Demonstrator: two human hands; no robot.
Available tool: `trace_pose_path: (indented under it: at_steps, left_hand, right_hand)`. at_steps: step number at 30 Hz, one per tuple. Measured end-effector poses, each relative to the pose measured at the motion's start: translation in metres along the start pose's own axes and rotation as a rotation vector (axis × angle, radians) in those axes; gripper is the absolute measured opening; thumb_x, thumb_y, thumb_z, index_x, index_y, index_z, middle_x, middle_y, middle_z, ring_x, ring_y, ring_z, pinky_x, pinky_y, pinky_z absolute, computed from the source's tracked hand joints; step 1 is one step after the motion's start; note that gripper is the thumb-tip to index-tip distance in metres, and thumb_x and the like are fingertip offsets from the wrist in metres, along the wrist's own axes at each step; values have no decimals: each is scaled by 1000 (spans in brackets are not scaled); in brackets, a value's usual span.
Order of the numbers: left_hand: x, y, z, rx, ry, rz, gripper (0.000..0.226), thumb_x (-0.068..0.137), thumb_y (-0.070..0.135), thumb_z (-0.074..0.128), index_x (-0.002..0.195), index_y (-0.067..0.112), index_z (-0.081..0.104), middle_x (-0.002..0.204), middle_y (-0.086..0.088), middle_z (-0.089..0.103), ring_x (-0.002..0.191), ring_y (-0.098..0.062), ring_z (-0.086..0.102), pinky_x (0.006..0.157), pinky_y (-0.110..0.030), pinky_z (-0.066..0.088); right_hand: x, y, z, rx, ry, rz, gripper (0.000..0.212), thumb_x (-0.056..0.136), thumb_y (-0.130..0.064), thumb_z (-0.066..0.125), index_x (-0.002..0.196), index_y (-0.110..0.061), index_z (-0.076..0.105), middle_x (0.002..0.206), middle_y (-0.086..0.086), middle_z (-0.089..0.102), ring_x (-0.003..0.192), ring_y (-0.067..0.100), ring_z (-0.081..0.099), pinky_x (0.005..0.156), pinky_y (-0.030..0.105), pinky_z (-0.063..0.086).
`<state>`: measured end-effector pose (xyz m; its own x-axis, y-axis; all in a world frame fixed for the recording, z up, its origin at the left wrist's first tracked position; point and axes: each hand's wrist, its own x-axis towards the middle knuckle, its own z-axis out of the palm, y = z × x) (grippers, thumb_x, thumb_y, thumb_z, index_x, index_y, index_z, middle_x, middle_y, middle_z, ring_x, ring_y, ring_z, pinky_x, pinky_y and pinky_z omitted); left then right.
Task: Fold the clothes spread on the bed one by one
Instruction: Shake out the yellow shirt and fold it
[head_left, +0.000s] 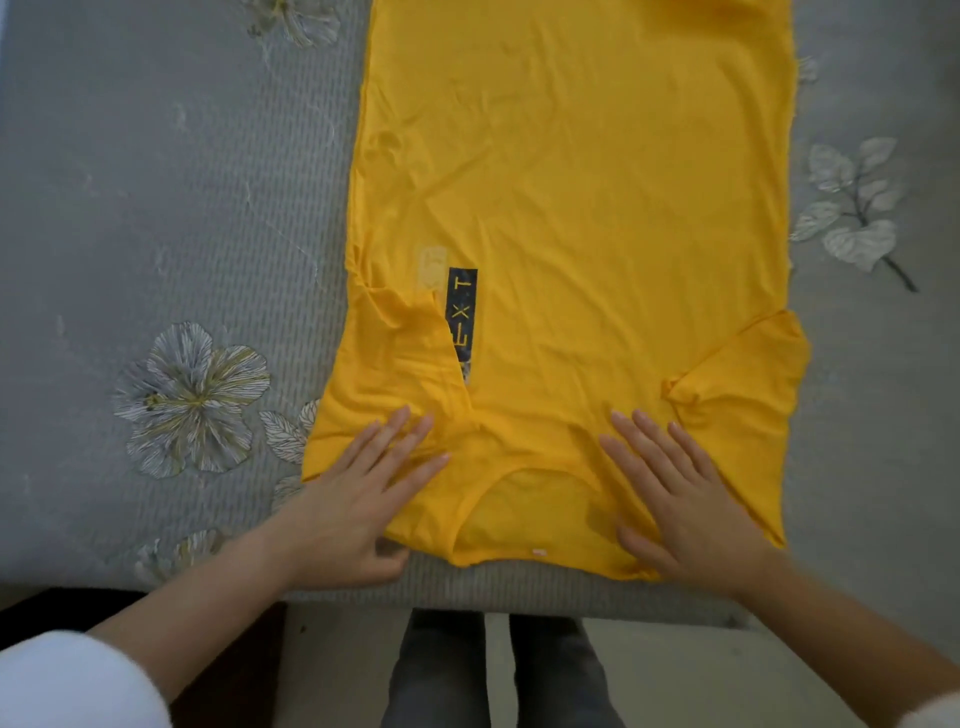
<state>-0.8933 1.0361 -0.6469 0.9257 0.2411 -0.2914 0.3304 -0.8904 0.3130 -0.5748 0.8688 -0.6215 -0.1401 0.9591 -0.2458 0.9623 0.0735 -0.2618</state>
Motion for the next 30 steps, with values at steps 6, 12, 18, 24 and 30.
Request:
trace_pose_path:
  at_steps: [6, 12, 18, 24, 30]
  left_hand:
    - [7, 10, 5, 118, -49, 50, 77, 68, 41, 65, 140, 20, 47, 153, -22, 26, 141, -46, 21, 112, -58, 20]
    - [32, 12, -12, 119, 66, 93, 34, 67, 0, 71, 101, 5, 73, 122, -24, 62, 109, -48, 59, 78, -57, 54]
    - [61, 19, -52, -137, -94, -356, 39, 73, 1, 71, 108, 16, 71, 102, -13, 71, 93, -32, 67, 71, -33, 54]
    - [64, 12, -65, -581, -681, -391, 30, 83, 1, 46, 61, 21, 55, 64, 7, 54, 65, -10, 52, 58, -23, 40]
    - [72, -15, -91, -806, -857, -428, 13, 58, 15, 45, 54, 27, 43, 64, 8, 43, 65, -14, 43, 64, -33, 37]
  right_hand:
    - [-68, 29, 18, -98, -216, -68, 91, 73, -47, 55, 153, -23, 19, 160, 10, 16, 146, 32, 13, 112, 54, 16]
    - [-45, 32, 15, -124, -186, 116, 99, 50, -26, 89, 139, -11, 47, 142, 25, 43, 126, 51, 44, 99, 61, 40]
    - [-20, 47, -15, 432, 75, 662, 30, 74, 0, 60, 100, -3, 74, 98, 18, 72, 87, 36, 65, 70, 34, 47]
    - [-20, 72, -30, 756, -462, 714, 30, 68, -8, 54, 46, -17, 36, 48, -1, 31, 46, 12, 30, 42, 25, 21]
    - [-3, 95, -67, 871, -718, 704, 25, 49, -12, 56, 43, -22, 34, 48, -2, 28, 48, 12, 26, 51, 31, 18]
